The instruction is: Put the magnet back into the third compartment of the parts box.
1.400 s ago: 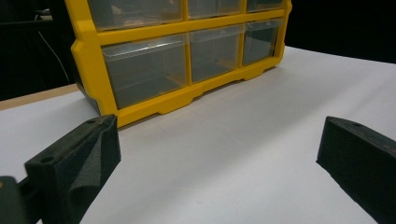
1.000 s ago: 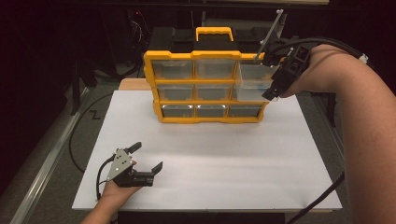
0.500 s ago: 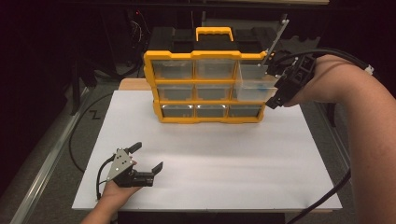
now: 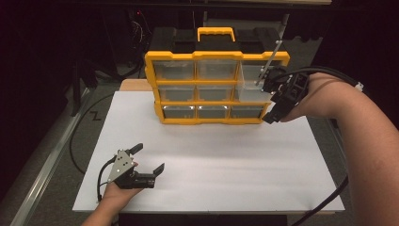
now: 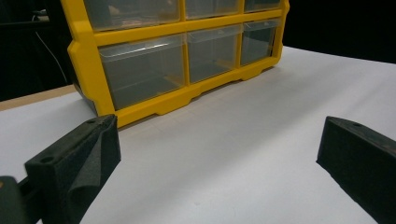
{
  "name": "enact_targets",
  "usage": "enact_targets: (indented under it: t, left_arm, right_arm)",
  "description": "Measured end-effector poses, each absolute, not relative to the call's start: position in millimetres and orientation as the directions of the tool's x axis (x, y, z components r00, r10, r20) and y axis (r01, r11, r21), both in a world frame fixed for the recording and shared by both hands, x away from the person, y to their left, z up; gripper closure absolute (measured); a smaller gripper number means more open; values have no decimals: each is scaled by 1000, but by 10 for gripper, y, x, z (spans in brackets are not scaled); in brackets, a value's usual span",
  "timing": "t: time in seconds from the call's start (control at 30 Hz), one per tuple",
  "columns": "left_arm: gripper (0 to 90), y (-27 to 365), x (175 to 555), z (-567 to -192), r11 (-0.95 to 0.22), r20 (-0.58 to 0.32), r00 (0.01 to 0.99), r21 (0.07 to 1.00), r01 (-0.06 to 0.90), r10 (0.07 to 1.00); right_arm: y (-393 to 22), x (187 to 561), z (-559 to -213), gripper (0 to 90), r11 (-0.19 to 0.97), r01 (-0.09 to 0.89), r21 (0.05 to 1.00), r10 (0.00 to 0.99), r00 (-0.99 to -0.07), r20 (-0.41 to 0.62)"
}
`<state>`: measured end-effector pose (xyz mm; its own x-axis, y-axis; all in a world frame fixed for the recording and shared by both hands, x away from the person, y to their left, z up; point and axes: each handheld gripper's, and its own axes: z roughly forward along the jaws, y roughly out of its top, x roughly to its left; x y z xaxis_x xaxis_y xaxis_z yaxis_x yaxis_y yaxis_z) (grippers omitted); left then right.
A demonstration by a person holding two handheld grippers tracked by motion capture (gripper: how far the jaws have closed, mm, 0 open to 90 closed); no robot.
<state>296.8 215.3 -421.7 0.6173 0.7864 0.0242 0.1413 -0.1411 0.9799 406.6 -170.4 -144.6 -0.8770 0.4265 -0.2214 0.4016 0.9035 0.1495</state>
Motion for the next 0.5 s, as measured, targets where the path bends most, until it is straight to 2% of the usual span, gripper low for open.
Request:
enact_targets:
  t: [0.5]
  left_arm:
    - [2, 2149, 2967, -4217, -143, 25, 618, 979, 142, 786]
  right_arm:
    - [-1637, 4057, -1790, 311, 905, 399, 150, 422, -888, -183]
